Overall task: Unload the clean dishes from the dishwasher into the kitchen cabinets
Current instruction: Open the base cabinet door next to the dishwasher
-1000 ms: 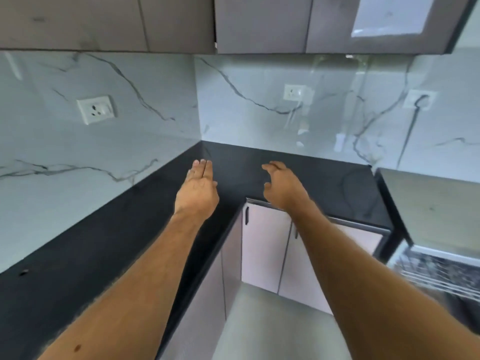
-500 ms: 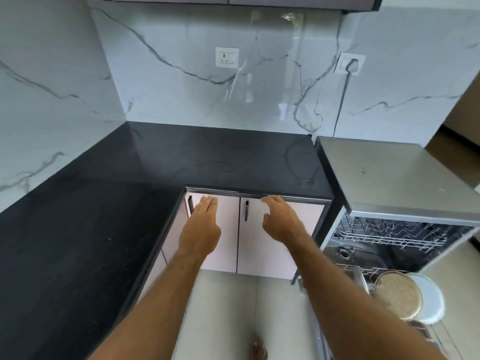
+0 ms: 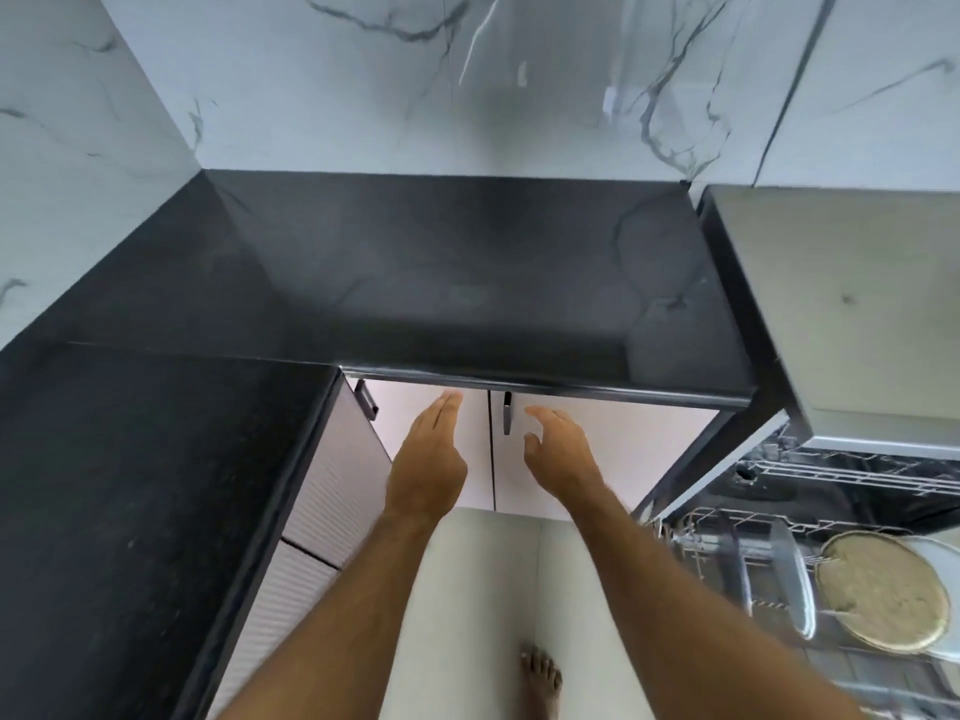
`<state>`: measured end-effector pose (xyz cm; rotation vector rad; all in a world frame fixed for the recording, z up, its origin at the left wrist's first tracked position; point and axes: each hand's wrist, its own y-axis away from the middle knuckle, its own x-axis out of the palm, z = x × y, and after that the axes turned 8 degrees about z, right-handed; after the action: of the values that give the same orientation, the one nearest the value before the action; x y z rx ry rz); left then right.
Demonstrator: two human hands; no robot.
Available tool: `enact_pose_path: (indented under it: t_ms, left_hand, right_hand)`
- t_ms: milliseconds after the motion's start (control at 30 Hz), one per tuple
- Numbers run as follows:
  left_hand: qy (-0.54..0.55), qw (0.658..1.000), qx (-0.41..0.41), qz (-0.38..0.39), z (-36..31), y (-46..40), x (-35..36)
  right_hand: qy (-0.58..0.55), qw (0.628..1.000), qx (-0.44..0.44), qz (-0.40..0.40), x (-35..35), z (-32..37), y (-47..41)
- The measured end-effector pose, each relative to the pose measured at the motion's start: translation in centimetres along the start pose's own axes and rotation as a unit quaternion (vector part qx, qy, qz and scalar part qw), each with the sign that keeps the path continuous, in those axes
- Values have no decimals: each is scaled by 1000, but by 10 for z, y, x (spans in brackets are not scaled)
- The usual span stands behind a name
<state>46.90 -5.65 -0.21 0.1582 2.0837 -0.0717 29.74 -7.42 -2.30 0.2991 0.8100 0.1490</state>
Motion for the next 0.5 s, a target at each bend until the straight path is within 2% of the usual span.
enact_pose_path:
  t_ms: [233, 367, 500]
  left_hand:
    - [6, 999, -31, 41, 19, -39, 52]
    - [8, 996, -64, 58, 34, -36, 73]
    - [-6, 995, -69, 69, 46, -31, 79]
  right_hand:
    - [-94, 994, 51, 33, 40, -14, -72]
    - [-196, 977, 83, 2, 58, -16, -97]
    - [-246, 964, 95, -4, 64, -23, -109]
